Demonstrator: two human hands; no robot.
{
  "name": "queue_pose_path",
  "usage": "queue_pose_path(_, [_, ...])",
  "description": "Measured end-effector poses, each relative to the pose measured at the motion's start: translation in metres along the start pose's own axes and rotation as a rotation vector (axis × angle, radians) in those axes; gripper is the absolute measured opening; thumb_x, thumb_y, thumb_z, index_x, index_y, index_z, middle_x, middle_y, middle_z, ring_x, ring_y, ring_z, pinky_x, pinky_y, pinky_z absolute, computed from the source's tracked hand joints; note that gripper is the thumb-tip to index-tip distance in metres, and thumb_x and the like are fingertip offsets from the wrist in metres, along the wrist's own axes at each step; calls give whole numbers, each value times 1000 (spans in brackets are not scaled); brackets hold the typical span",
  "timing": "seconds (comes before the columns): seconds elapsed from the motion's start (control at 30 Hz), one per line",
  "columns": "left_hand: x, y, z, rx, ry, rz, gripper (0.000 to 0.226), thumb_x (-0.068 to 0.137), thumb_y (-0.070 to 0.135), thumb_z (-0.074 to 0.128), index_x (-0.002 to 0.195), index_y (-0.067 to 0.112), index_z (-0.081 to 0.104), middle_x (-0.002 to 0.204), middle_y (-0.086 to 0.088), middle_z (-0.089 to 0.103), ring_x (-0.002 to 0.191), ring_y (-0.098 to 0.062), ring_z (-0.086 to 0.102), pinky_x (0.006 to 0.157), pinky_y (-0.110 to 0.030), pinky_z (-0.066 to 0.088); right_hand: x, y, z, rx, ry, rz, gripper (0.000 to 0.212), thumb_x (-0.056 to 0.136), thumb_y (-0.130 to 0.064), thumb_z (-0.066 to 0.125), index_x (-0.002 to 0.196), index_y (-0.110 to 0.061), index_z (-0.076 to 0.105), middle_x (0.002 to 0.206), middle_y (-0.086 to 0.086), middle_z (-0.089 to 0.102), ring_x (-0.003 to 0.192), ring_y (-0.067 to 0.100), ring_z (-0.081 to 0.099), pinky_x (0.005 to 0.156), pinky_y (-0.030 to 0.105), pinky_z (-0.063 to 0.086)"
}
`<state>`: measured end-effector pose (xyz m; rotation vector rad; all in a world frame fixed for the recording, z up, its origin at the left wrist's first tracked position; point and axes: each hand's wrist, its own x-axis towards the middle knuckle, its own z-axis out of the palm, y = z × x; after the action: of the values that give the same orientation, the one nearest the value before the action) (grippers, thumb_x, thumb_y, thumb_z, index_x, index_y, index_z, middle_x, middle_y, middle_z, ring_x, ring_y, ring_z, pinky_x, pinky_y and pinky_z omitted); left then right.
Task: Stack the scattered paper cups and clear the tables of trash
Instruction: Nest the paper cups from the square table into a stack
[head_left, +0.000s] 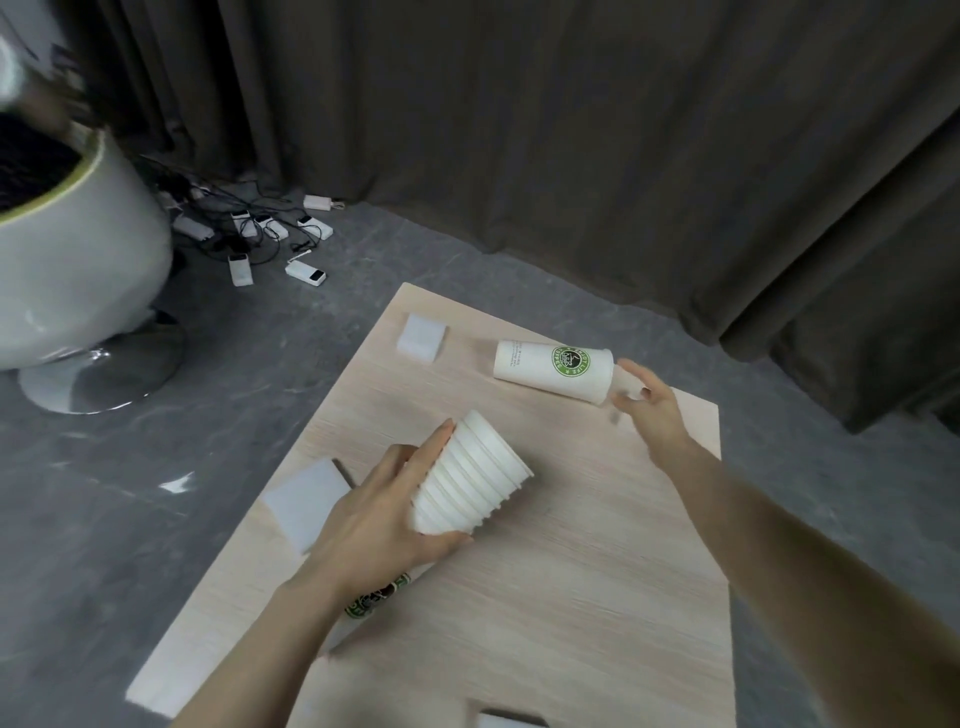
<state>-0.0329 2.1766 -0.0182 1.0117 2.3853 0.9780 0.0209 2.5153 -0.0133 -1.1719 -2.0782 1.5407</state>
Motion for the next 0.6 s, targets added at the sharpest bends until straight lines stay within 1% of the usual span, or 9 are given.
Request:
queue_pose_path(0.07, [0,-4,-1,8,4,-12,106,65,70,67,138,64,-10,118,26,33,99,3,42,66,-15,38,15,1,7,-24,-15,5,47,88,1,61,129,-20,58,134,3,48,80,9,48,77,31,51])
queue_pose_path(0.1, [0,-6,-2,10,7,-21,106,65,69,66,138,64,-10,118,26,33,99,3,41,66,-13,36,22,2,10,-36,-23,6,46,88,1,61,129,-20,59,129,0,50,75,8,48,75,35,50])
queue_pose_path(0.13, [-1,-8,-4,12,11,-31,105,65,69,66,139,64,-9,119,26,33,99,4,40,65,-11,35,28,4,14,-38,-31,7,45,88,1,61,127,-19,59,126,-2,50,73,7,48,67,31,49])
queue_pose_path(0.23, [-2,-13,-8,14,24,-53,105,65,68,66,139,64,-9,118,25,33,99,4,39,67,-10,33,41,10,25,-26,-33,35,43,87,4,61,124,-17,61,121,0,49,76,5,46,48,6,40])
queue_pose_path(0.3, [-4,-16,-11,8,36,-62,105,65,66,67,138,65,-9,119,26,33,102,2,42,70,-15,36,45,15,30,-15,-10,65,42,86,5,62,123,-14,62,108,0,51,69,0,41,42,3,36])
queue_pose_path(0.37, [-6,-18,-14,3,47,-72,105,65,64,68,138,65,-8,120,26,33,105,2,43,75,-19,37,43,18,35,11,23,90,41,85,8,62,120,-12,64,84,-4,48,58,-1,40,40,4,32])
queue_pose_path(0.43, [-8,-19,-17,-6,54,-79,105,65,63,69,138,65,-7,120,26,34,107,2,43,77,-21,39,39,20,38,19,74,93,38,83,11,61,115,-6,66,66,-4,34,48,3,34,40,5,29])
queue_pose_path(0.5, [-10,-20,-19,-12,57,-77,105,66,63,70,139,64,-6,121,26,35,108,2,43,80,-23,42,33,22,38,26,109,81,35,82,14,60,111,-2,68,62,-3,28,43,3,31,42,6,31])
queue_pose_path(0.6, [-12,-22,-21,-10,53,-67,105,66,64,70,139,65,-6,121,26,34,108,2,41,80,-23,41,21,22,36,86,94,104,34,83,11,61,112,-5,68,63,-3,28,55,6,33,65,13,41])
